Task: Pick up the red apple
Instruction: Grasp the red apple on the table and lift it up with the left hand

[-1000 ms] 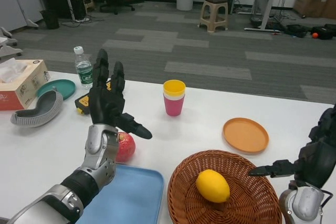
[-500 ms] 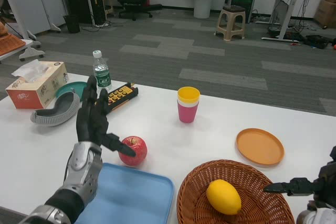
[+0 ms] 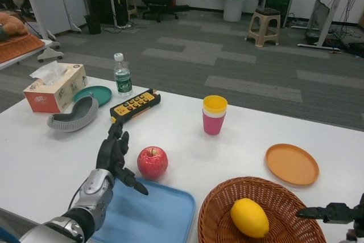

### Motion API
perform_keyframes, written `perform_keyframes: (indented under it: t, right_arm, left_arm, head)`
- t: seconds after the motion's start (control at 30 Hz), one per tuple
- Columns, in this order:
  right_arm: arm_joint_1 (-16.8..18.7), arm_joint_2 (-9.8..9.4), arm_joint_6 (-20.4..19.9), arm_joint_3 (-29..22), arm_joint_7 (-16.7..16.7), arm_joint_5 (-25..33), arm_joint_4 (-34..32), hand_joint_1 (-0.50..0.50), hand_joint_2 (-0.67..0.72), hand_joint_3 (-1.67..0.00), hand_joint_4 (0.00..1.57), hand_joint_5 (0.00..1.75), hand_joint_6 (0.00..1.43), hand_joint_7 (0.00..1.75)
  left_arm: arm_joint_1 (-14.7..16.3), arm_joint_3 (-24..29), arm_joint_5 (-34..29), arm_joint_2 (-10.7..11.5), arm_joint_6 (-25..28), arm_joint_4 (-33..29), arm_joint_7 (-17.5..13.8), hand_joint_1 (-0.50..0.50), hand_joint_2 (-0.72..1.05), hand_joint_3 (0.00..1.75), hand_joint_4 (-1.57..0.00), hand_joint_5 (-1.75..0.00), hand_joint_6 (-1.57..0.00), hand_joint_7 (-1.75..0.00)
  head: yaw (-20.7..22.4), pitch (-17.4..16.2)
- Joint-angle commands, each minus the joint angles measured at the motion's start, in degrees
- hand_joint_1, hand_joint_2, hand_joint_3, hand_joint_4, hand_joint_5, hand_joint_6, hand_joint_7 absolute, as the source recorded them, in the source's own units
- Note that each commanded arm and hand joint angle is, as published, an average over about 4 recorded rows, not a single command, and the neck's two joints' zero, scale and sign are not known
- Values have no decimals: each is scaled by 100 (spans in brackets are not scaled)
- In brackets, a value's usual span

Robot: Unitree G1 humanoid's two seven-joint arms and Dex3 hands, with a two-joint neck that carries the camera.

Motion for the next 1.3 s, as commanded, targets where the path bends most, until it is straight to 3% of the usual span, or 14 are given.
perform_keyframes:
  t: [0.03,0.13,0.43,1.3]
  right_arm:
    - [-60,-47,-33,20,-36,45,7,38,72,0,0,0,0,0]
    - [-56,-40,-33,40,-36,76,-24,38,72,0,0,0,0,0]
    - [-42,-40,-42,53,-36,94,-28,38,71,0,0,0,0,0]
    - [54,-40,-37,57,-36,138,-99,38,72,0,0,0,0,0]
  left_arm:
    - [-297,-44,53,47,25,373,-113,-50,-72,9,0,0,0,0]
    - [-649,-167,58,53,25,953,-172,-50,-72,9,0,0,0,0]
    - [-996,-431,71,49,25,1498,-168,-50,-72,9,0,0,0,0]
    - [-1176,-1055,220,-87,192,2060,-163,-50,-72,9,0,0,-1,0]
  head:
    - [-50,10]
    - [-75,20]
    - [-107,29]
    - [-139,-6]
